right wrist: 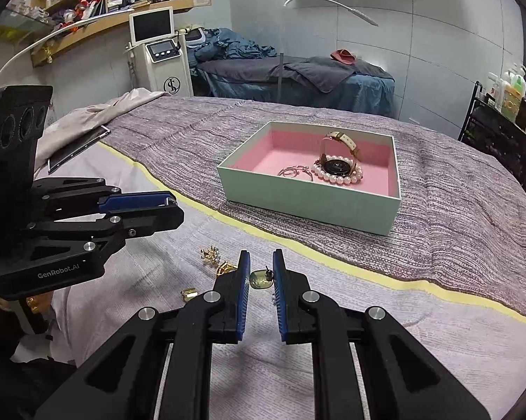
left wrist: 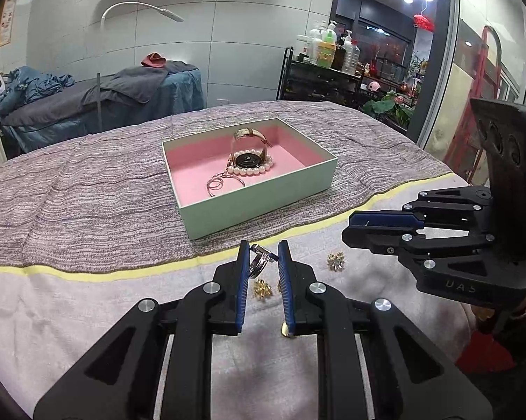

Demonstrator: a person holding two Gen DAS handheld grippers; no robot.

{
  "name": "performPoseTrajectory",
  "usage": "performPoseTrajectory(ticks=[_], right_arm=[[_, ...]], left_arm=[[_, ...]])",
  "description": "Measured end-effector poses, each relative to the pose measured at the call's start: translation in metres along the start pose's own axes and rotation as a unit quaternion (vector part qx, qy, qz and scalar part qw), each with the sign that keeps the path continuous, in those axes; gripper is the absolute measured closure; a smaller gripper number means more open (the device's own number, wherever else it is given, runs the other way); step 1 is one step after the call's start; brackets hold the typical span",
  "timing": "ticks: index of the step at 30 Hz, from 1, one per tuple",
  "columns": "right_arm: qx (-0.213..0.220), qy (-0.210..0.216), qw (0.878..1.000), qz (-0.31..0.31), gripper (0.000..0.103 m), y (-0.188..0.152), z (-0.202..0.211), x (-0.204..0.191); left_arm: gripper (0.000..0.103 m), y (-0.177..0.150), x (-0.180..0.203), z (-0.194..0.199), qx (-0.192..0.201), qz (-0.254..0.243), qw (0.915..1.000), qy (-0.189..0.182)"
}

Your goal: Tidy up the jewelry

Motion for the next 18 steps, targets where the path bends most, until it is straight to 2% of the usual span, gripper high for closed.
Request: performPoseTrajectory(ticks=[9,18], right_arm=[[0.005,-0.001,1.000,-0.002,0.090,0.029,-0.007,0.013],[0.001,-0.020,1.000,-0.017,0.090,0.065,-0.027,0.047]], left_arm=[[0.086,0.036,-0.006,-0.027,0.005,-0.010,0.9999,0.007],[0.086,0.075,-0.010,-0.079,-0.025,-0.019,0.9995,0.009]])
Point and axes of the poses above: each gripper's, at about its wrist camera, not at the fingertips, and z roughly against the way its jaws point, x to its right, y to its top, the point moved 8 cm from there along -z, roughly the way its jaws point, and after that the axes turned 13 degrees about y, right-handed, at the moved point
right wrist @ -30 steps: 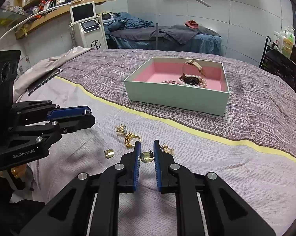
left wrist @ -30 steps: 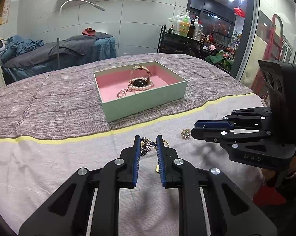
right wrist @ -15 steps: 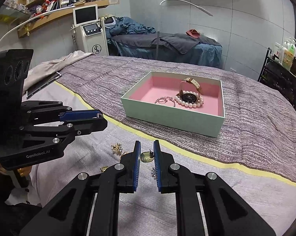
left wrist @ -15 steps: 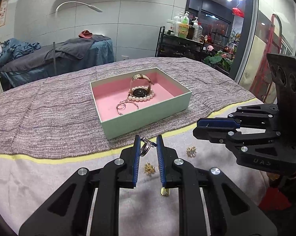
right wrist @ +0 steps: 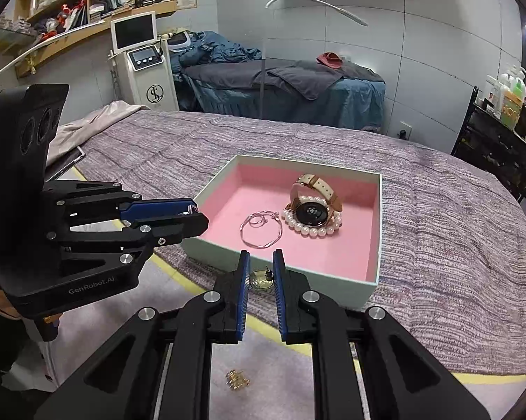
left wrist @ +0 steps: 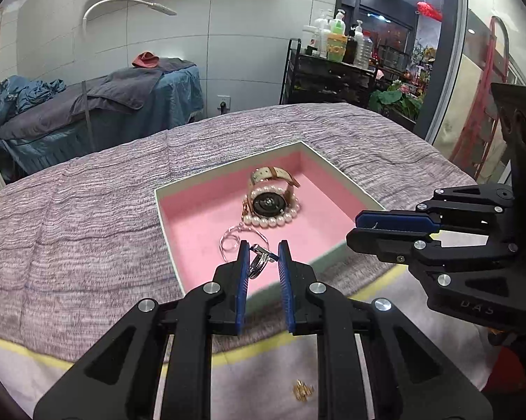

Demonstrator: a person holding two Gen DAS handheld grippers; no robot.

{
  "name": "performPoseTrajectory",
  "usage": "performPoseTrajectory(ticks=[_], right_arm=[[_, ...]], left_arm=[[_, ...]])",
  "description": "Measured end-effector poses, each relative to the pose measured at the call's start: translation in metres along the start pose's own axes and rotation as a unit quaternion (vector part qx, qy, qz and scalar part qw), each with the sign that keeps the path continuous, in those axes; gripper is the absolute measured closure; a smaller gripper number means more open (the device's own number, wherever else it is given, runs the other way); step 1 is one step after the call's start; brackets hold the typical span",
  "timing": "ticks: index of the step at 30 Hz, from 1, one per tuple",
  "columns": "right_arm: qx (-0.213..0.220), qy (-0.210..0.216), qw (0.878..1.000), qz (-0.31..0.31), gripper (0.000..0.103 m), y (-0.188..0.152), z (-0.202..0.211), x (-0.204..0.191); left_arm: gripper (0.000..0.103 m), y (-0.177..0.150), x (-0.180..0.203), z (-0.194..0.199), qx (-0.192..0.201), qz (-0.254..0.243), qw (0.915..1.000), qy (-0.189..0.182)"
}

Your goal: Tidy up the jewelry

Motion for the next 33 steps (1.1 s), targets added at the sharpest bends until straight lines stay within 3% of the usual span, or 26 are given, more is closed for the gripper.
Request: performPoseTrajectory(ticks=[6,14,23,28,31,33], right_arm=[[-0.018,-0.013,0.999,-0.028,0.090,0.018,-0.025,0.029],[-0.068,-0.023,0.996,-0.043,0.090,0.016,-0.068,0.051],[-0.095,-0.028,0.994,-0.046,0.090,0.010,-0.087,0.058],[-0.090,-0.038,0.995,-0.028,0.082,0.009,-0.086,0.056],[-0.079,-0.044,0.996,-0.019,0.081,0.011,-0.080,0.054],[-0.066,-0.045,0.997,-0.013,0.070,0.012,-0.071,0.052]], left_arm=[[0.086,0.017,-0.009,-0.048,-0.046,0.007,0.9989,0.006],[0.086,0.021,-0.013,-0.094,-0.086,-0.002,0.9958,0.030],[0.086,0.020,-0.010,-0.099,-0.083,-0.012,0.9957,0.039],[0.085,0.024,-0.014,-0.087,-0.064,-0.017,0.9963,0.054],[0.066,0.034,-0.021,-0.070,-0.038,-0.015,0.9972,0.063],[0.042,0.041,-0.028,-0.054,-0.013,-0.003,0.9974,0.071]])
Point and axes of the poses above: each gripper's, at about its wrist camera, not at the fingertips, and z roughly against the way its jaws point, x to its right, y to its top, the point moved 8 cm from there along -z, roughly the way its jaws point, and after that the axes turned 13 degrees about y, right-handed, at the moved point
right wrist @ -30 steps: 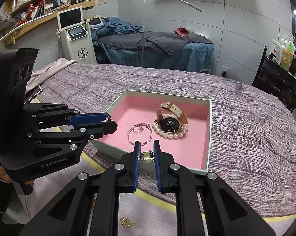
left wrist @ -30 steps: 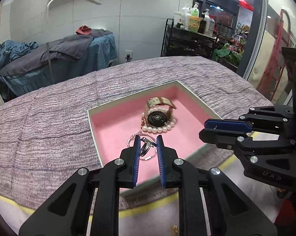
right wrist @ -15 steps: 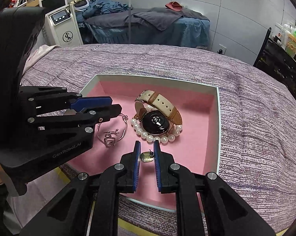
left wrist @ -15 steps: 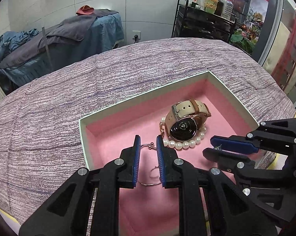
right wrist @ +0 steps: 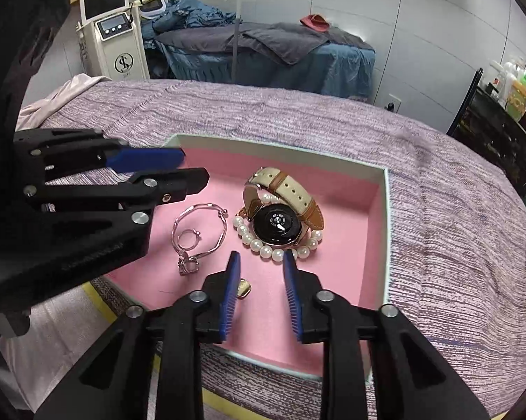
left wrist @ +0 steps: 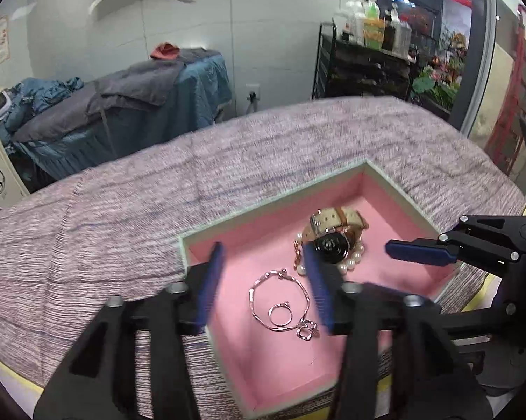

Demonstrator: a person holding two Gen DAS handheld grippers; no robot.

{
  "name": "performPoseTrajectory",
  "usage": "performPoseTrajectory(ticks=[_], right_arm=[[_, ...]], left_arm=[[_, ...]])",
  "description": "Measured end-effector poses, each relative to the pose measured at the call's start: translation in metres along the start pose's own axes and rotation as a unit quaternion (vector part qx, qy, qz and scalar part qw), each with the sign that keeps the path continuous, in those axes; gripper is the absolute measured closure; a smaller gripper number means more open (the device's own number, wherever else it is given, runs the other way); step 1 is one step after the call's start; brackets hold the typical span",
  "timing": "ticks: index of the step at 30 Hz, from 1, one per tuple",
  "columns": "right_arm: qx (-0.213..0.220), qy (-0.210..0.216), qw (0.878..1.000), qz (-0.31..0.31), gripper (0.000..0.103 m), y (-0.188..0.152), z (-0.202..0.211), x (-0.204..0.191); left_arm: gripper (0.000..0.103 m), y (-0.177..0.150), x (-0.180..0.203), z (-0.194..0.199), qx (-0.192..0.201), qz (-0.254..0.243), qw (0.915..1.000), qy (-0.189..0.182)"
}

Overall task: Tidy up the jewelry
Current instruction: 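Open both tools to drop the earrings onto the pink lining, then move both tools back toward the gold jewelry on the bed cover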

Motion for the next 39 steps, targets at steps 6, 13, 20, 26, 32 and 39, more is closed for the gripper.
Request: performPoseTrajectory(ticks=[6,13,20,26,32,39], right_arm=[[0.042,-0.012,0.999,0.002,0.042,-0.003,0.035,-0.006],[0.069,-0.012,0.998,0.007,0.026,-0.022,0.066,-0.022],[0.066,-0.013,0.998,0.011,0.023,-0.054,0.078,-0.037],[0.063,-0.022,0.998,0.007,0.022,-0.084,0.083,-0.039],[0.049,-0.013,0.999,-0.012,0.022,-0.110,0.080,-0.037],[0.039,0.003,0.999,-0.011,0.022,-0.125,0.072,-0.051]], left_arm=[[0.012,-0.008,-0.023,0.040,0.044,0.052,0.9976,0.006],[0.006,-0.054,-0.026,0.072,0.046,0.075,0.9955,-0.036],[0.006,-0.099,-0.014,0.093,0.035,0.052,0.9968,-0.049],[0.006,-0.133,-0.030,0.102,0.021,0.089,0.9947,-0.048],[0.006,-0.163,-0.023,0.105,-0.002,0.074,0.9960,-0.050],[0.015,-0.178,0.010,0.117,0.003,0.017,0.9985,-0.051]])
Point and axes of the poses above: each gripper's, at about its wrist camera, not at the fingertips, and z roughly against the way its jaws point, x to its right, y to its top, the point moved 8 cm from there along -z, roughly the way its jaws point, and after that the axes turned 13 degrees about y, right-handed, at the moved point
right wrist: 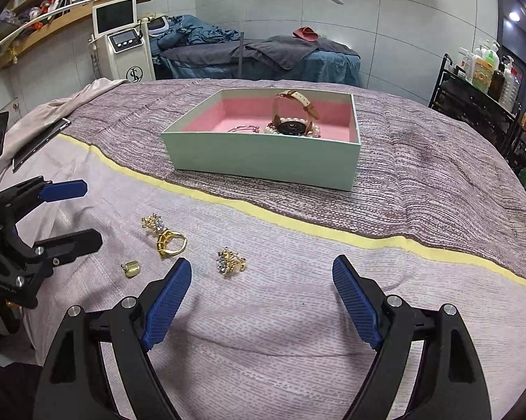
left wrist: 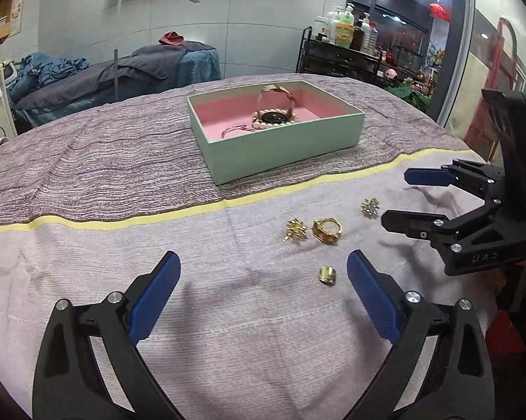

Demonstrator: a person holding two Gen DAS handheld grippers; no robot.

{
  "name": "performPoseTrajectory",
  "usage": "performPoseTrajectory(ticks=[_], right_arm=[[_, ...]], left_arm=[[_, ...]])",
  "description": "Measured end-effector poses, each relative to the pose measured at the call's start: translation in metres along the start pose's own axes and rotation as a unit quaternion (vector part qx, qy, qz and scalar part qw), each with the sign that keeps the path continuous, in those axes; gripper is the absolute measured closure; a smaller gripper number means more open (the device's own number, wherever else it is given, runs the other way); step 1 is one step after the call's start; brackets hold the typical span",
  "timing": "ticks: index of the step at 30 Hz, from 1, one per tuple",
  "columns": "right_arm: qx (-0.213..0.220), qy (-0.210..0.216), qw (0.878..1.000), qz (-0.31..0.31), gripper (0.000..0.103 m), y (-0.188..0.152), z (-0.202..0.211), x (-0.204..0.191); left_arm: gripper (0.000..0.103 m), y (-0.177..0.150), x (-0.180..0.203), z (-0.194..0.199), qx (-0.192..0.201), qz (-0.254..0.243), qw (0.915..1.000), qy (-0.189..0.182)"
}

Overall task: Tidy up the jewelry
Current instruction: 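Move both tools back toward the gold jewelry on the bed cover, then grasp the small gold square earring with the left tool while the right tool grasps a gold flower earring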

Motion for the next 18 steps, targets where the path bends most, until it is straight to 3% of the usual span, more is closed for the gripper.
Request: performPoseTrajectory(ticks=[5,8,11,18], right_arm=[[-0.005,0.006,1.000,0.012,0.024,-0.002,-0.003,-0.008],[-0.013,0.007,1.000,0.017,0.030,-0.005,-0.005,-0.010],[-0.022,0.008,0.999,0.023,0.038,-0.006,-0.008,-0.012],[-0.036,0.002,0.999,0.021,0.041,-0.008,-0.015,-0.010]], left_arm=[[0.040,-0.010,0.022,-0.004,-0.019,-0.018,0.9992,-0.032],[0.055,-0.014,0.029,-0.008,-0.030,-0.021,0.9985,-0.040],[0.057,-0.014,0.037,-0.007,-0.027,-0.026,0.9983,-0.044],[0.060,-0.015,0.046,-0.012,-0.031,-0.036,0.9978,-0.046]])
Point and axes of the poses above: each gripper's, at about its wrist camera, not at the fingertips, and z roughly against the way its jaws point, x to its right, y to its top, the point moved 8 cm from there along -z, roughly the way its jaws point, and after that the axes turned 13 degrees about y, right-handed, at the moved point
